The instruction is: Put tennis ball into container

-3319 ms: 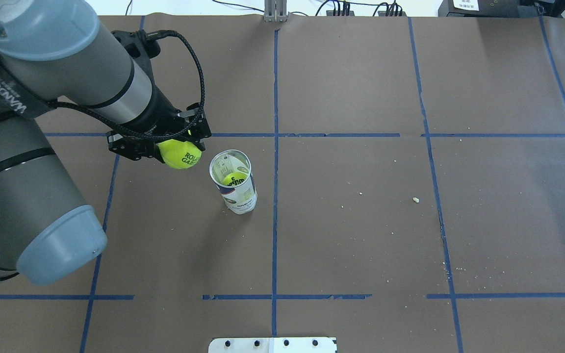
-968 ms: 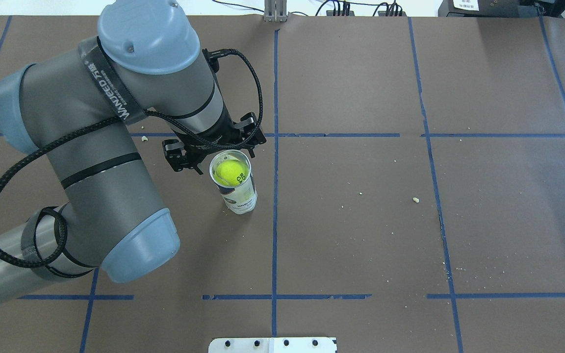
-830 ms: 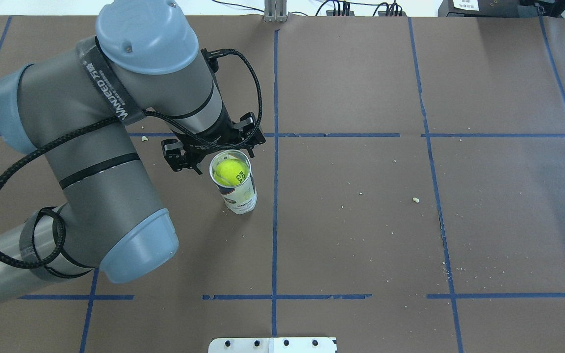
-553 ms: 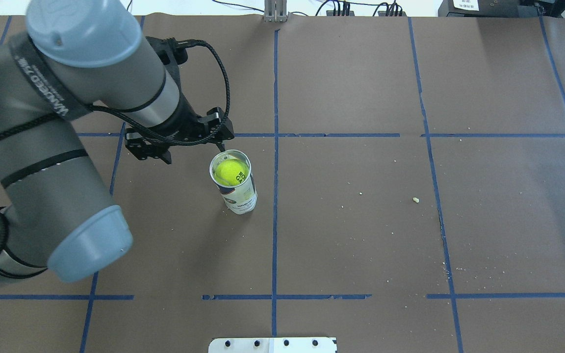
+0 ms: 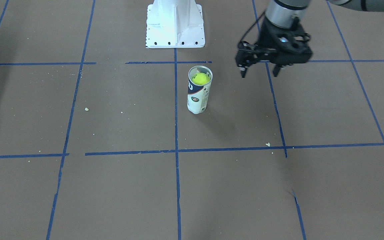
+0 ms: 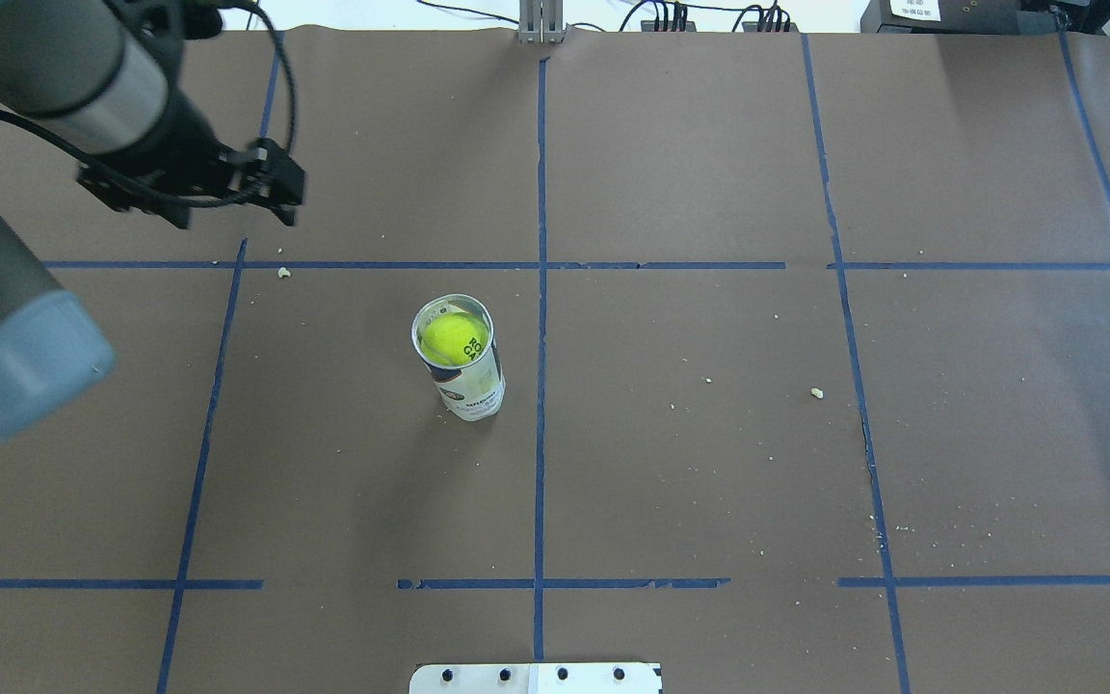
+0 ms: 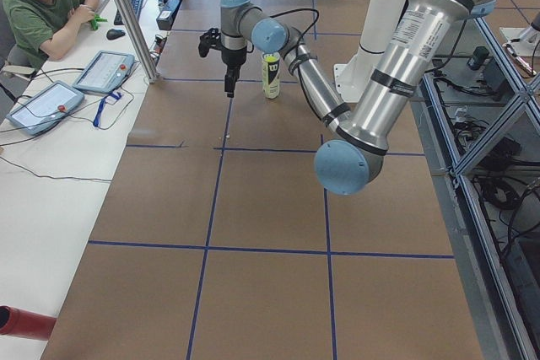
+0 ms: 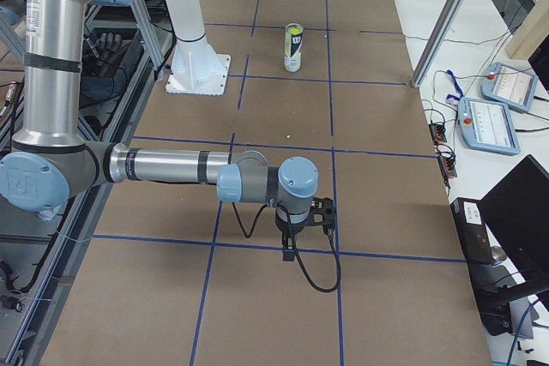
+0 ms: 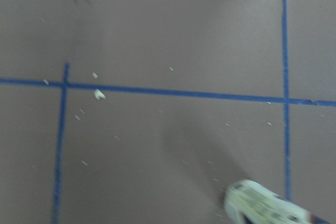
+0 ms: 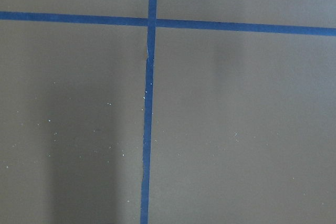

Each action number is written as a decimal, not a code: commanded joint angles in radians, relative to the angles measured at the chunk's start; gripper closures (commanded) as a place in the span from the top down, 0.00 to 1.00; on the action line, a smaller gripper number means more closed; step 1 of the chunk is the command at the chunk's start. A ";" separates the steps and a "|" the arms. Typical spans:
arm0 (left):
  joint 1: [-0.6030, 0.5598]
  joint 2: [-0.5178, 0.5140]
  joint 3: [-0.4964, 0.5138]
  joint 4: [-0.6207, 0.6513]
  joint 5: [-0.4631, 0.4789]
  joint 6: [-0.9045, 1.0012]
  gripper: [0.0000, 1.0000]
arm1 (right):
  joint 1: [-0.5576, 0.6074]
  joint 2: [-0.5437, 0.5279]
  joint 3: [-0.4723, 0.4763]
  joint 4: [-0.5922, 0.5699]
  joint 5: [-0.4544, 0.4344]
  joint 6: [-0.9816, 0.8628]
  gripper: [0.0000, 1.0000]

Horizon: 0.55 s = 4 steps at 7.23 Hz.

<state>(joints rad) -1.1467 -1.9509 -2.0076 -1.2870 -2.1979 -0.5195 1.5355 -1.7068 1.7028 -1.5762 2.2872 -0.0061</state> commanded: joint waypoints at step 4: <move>-0.471 0.318 0.250 -0.052 -0.057 0.728 1.00 | 0.000 -0.001 0.000 0.001 0.000 0.000 1.00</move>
<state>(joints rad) -1.5446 -1.7028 -1.7898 -1.3358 -2.2536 0.1383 1.5355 -1.7062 1.7027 -1.5760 2.2871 -0.0061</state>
